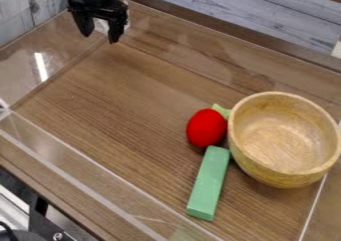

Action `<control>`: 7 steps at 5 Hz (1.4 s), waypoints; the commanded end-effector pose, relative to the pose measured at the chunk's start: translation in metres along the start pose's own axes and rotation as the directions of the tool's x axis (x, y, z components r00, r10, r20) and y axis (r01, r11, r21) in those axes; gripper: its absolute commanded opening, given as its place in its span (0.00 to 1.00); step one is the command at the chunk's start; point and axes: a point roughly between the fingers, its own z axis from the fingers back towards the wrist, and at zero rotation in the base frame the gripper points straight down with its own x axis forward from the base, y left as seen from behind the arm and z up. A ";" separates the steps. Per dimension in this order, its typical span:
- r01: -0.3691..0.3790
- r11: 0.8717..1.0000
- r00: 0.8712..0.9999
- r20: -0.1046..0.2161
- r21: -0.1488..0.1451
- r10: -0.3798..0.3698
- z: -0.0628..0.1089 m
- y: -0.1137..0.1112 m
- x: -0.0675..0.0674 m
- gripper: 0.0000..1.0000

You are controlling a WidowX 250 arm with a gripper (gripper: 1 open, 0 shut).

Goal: Move the red object to the right side of the table

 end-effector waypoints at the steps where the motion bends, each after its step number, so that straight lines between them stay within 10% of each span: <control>1: -0.013 1.000 0.999 0.052 0.017 0.012 0.017 0.005 -0.003 1.00; 4: -0.095 0.995 0.994 0.057 -0.012 0.096 0.040 0.013 -0.002 1.00; 7: -0.086 0.996 0.996 0.036 -0.019 0.087 0.028 0.003 0.006 1.00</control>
